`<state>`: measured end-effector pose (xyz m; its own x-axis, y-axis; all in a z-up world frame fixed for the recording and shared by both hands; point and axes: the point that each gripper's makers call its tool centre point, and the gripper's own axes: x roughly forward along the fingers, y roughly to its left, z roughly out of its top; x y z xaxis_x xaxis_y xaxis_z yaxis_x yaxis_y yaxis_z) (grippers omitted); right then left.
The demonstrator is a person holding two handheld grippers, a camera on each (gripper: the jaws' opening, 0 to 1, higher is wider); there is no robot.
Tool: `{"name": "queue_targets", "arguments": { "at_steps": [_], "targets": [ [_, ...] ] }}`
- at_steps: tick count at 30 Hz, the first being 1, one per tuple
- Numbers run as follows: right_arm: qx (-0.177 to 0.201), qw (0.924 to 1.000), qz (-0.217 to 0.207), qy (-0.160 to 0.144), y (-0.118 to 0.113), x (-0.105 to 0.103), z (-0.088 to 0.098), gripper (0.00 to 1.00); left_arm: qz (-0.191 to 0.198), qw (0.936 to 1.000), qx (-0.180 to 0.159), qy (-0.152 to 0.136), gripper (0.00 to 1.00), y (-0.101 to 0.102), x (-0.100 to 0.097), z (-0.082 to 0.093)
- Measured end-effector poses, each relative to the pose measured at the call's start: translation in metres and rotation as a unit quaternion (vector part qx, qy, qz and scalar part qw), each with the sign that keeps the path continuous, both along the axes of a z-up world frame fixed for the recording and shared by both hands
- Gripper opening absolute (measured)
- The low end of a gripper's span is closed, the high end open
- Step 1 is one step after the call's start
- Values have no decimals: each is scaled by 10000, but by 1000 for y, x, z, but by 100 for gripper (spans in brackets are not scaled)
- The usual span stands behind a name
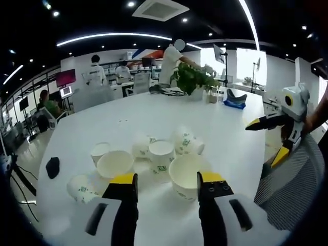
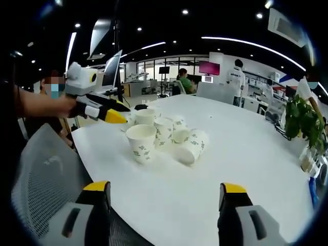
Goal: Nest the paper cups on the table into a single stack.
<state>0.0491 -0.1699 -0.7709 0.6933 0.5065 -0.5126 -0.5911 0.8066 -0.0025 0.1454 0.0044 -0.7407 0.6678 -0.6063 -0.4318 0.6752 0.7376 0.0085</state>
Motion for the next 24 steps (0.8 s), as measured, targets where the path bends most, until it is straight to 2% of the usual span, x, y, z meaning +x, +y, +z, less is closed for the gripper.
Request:
{"name": "queue_targets", "arguments": {
  "at_steps": [11, 24],
  "targets": [
    [-1, 10000, -16, 23, 0, 0, -1, 86, -35, 9999, 69, 86, 37, -6, 16, -15],
    [37, 10000, -37, 51, 0, 0, 0, 84, -153, 9993, 177, 294, 27, -15, 25, -29]
  ]
}}
